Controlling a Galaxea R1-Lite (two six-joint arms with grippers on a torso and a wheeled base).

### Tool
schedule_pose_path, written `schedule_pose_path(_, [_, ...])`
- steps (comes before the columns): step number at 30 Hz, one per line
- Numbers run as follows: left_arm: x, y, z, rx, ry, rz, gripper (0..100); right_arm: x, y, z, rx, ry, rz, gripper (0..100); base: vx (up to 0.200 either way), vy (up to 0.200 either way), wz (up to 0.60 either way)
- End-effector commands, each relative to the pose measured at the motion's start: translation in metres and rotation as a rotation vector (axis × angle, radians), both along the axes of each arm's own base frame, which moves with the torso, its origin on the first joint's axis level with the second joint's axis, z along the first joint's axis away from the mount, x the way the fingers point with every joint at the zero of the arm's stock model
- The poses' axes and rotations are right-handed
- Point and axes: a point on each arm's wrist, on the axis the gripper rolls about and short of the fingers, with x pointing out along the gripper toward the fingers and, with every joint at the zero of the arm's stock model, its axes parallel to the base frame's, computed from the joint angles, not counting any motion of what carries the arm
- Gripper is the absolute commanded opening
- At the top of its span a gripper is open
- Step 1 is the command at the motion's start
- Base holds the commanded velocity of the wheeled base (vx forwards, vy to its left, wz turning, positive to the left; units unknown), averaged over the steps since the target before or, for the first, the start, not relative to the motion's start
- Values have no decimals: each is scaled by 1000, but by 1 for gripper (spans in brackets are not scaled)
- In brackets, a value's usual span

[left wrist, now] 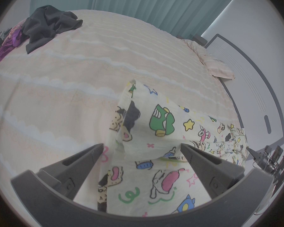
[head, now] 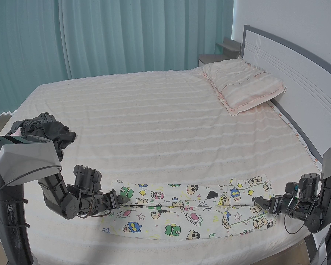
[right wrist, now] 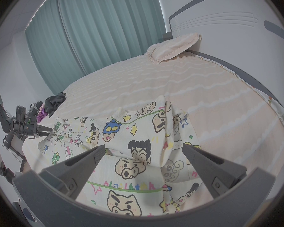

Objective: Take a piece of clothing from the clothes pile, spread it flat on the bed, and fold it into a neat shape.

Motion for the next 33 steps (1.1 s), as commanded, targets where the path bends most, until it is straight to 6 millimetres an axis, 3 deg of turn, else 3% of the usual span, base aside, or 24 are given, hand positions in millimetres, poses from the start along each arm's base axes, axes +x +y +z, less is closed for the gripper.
schedule_pose_path(1, [-9, 1, 6, -11, 7, -10, 100, 1, 0, -3, -1, 5, 0, 100, 0, 0, 0])
schedule_pose_path(5, [-19, 4, 21, -57, -10, -38, 100, 1, 0, -3, -1, 5, 0, 100, 0, 0, 0])
schedule_pose_path(11, [-14, 8, 23, -57, -25, -20, 100, 1, 0, -3, -1, 6, 0, 100, 0, 0, 0])
schedule_pose_path(25, [1, 3, -13, 47, 17, -27, 100, 1, 1, -2, 0, 3, 3, 100, 0, 0, 0])
schedule_pose_path(33, [-1, 0, -14, 65, 15, -50, 100, 1, 1, -3, 0, 3, 3, 100, 0, 0, 0])
